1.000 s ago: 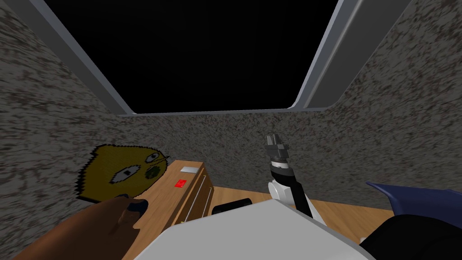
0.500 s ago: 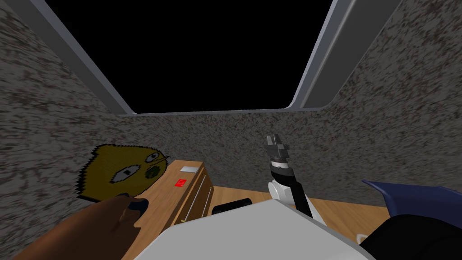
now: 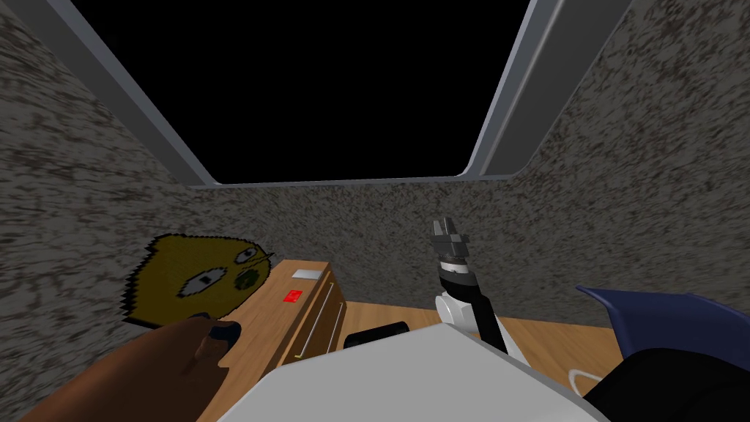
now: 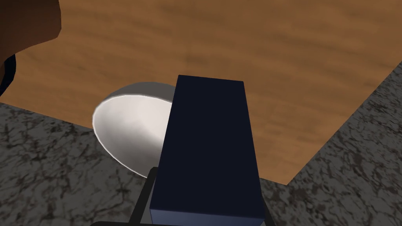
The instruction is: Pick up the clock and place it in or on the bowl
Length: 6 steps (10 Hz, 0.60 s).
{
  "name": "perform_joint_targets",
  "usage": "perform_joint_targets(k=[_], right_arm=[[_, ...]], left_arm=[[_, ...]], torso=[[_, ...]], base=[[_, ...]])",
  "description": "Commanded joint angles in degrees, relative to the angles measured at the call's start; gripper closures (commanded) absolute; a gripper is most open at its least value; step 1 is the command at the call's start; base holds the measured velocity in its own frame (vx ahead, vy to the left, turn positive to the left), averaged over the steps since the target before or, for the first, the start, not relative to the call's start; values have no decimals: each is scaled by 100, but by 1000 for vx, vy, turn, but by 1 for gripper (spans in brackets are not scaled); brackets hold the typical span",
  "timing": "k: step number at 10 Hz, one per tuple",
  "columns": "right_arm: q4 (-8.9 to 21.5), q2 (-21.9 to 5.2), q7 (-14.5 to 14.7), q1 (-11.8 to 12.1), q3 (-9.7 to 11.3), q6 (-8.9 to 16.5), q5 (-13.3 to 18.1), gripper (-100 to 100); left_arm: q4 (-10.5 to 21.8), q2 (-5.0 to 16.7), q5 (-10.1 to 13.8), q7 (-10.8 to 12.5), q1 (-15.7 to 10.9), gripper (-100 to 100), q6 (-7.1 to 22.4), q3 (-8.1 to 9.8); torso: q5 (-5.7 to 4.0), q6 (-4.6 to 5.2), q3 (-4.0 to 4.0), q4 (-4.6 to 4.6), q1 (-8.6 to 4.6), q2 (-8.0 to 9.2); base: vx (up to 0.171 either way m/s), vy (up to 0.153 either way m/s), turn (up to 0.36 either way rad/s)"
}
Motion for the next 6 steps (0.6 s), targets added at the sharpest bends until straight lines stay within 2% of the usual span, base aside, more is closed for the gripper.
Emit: perform_joint_targets(k=[1, 3, 4, 5, 6], right_arm=[[0, 0, 0, 0, 0, 0, 0, 0], [0, 0, 0, 0, 0, 0, 0, 0], [0, 0, 0, 0, 0, 0, 0, 0], [0, 0, 0, 0, 0, 0, 0, 0], [0, 0, 0, 0, 0, 0, 0, 0]], left_arm=[[142, 27, -60, 164, -57, 100, -104, -16], [481, 181, -241, 543, -166, 100, -378, 25], [513, 181, -241, 653, -166, 100, -378, 25], [690, 252, -329, 859, -216, 100, -507, 48], [690, 252, -329, 886, -216, 100, -507, 48]], torso=[[0, 0, 0, 0, 0, 0], [-2, -2, -2, -2, 0, -1], [-4, 2, -1, -2, 0, 0], [0, -4, 0, -1, -1, 1], [-1, -5, 0, -1, -2, 2]], base=[[-14, 5, -26], [-25, 8, -41], [-27, 14, -36], [-22, 10, -32], [-17, 7, -15]])
